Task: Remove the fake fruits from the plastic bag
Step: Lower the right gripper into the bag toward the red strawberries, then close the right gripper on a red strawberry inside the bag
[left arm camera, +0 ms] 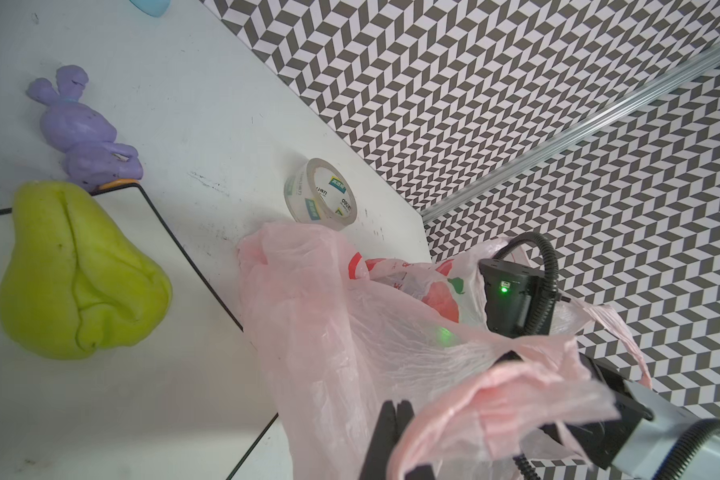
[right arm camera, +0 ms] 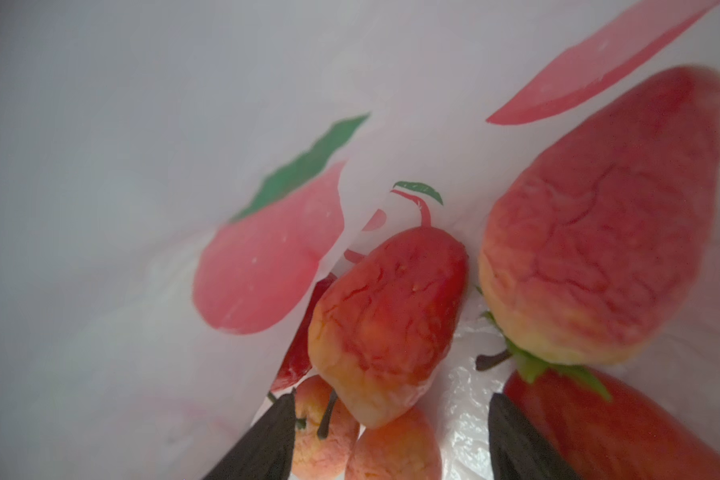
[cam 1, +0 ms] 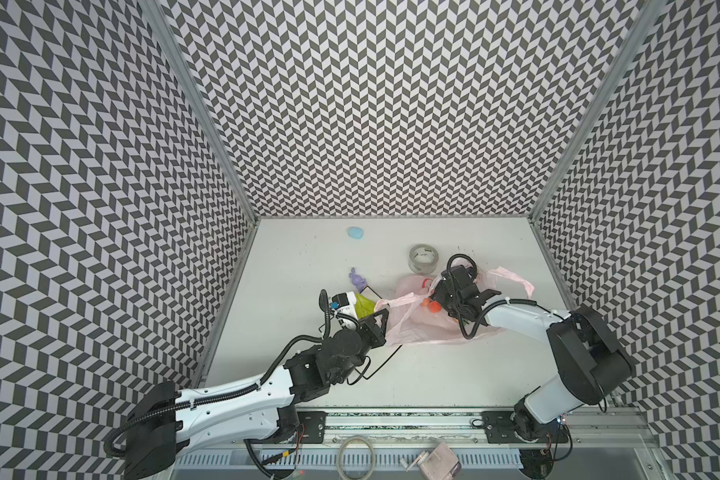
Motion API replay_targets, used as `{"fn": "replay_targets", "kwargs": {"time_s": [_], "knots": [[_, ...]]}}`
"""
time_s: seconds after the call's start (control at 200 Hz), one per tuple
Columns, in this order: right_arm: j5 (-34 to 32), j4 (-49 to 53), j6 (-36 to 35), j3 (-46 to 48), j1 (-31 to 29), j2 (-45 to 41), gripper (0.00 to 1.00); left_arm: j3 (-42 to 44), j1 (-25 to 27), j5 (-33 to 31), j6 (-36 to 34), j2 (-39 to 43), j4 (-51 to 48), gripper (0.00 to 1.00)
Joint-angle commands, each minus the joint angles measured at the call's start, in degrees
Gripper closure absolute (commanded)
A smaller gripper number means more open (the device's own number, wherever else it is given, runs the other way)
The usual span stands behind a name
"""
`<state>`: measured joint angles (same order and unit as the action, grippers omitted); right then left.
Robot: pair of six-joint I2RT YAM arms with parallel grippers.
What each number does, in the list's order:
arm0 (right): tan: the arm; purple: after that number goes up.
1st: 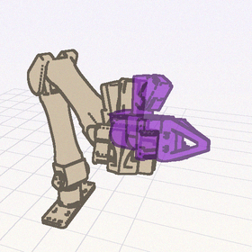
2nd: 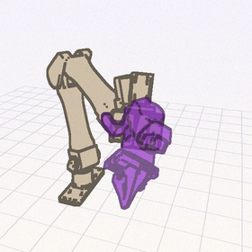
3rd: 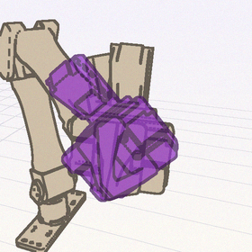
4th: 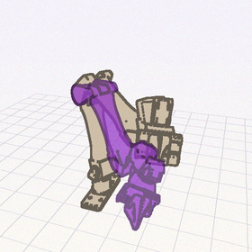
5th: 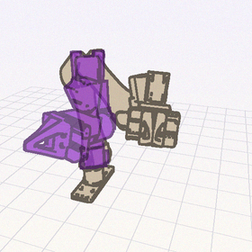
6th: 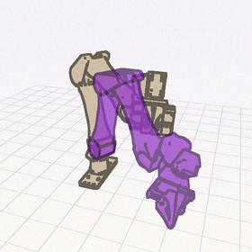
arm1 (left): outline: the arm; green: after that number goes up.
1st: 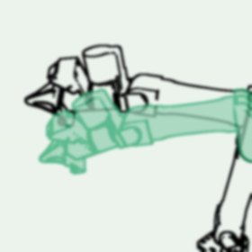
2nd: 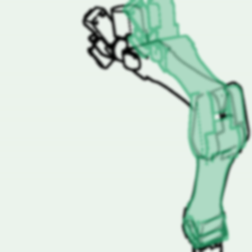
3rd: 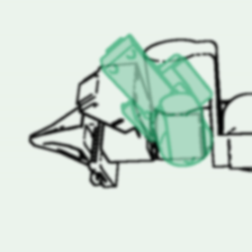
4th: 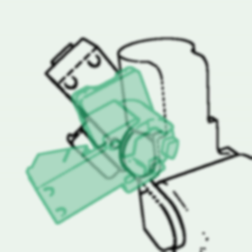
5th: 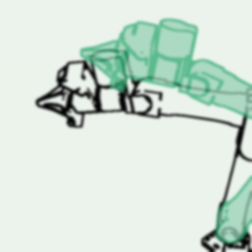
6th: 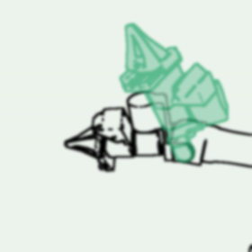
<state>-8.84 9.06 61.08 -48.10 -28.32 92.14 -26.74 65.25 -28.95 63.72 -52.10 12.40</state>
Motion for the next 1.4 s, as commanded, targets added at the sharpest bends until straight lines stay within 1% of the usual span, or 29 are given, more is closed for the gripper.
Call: {"fn": "replay_targets", "kwargs": {"time_s": [0.0,0.446,0.536,0.646,0.731,0.856,0.956,1.217,1.397], "knots": [[0.78,-3.39,-0.46,-2.59,0.67,2.81,0.27,0.6,0.36,0.2,-1.1,1.08,-1.42,1.0],[-2.91,-1.59,1.15,-6.83,0.73,11.57,0.27,0.45,0.37,0.14,-1.67,1.82,-1.95,1.0],[-3.01,-1.38,0.88,-7.45,0.8,12.73,0.31,0.33,0.38,0.09,-1.76,1.9,-1.97,1.0],[-2.5,-1.64,-0.67,-7.55,0.8,12.14,0.4,0.26,0.33,-0.55,-1.93,1.91,-1.96,1.0],[-2.0,-1.87,-2.64,-7.07,0.8,10.24,0.49,0.28,0.27,-1.49,-1.87,1.62,-1.54,1.0],[-0.05,-1.8,-6.89,-5.24,0.8,5.53,0.57,-0.06,0.13,-2.72,-1.81,0.63,-0.83,1.0],[3.0,-1.37,-10.98,-3.29,0.75,1.4,0.6,-0.31,-0.37,-3.18,-1.81,-0.27,0.25,1.0],[11.7,1.57,-20.3,0.21,0.72,-9.26,0.61,-0.58,-1.31,-2.65,-1.81,-2.46,3.47,1.0],[16.27,5.71,-27.49,0.77,0.61,-15.54,0.62,-1.2,-2.36,-2.61,-1.99,-3.79,5.18,1.0]]}}
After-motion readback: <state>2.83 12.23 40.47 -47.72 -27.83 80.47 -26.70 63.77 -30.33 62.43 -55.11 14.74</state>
